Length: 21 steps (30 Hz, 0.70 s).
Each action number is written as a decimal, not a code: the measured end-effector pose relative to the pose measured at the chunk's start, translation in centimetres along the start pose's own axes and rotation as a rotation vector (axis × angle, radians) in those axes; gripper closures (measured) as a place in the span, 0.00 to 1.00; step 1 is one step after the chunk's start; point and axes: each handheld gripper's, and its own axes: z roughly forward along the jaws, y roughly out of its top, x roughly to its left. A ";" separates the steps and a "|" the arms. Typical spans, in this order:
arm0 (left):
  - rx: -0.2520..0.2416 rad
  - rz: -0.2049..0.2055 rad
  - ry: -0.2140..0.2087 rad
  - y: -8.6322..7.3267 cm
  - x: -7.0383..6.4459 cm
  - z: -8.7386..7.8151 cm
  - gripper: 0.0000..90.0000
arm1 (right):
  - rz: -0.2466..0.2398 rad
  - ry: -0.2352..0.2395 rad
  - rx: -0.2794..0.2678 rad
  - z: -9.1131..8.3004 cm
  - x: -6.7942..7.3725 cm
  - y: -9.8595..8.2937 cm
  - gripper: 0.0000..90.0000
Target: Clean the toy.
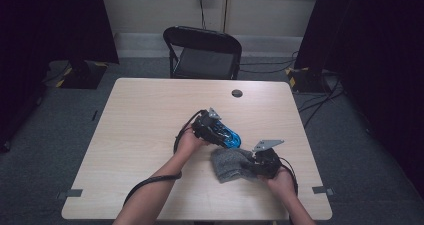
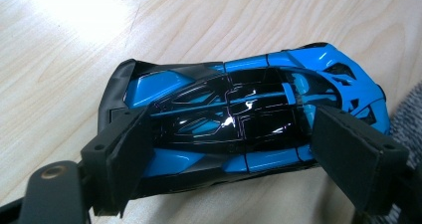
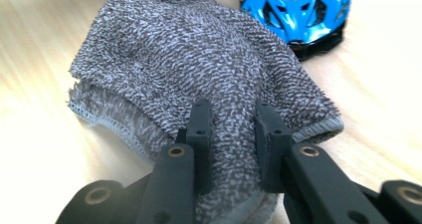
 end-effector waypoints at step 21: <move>0.017 0.005 0.009 0.1 0.0 -0.1 0.21 | 0.087 -0.112 0.071 -1.2 -5.3 0.3 0.81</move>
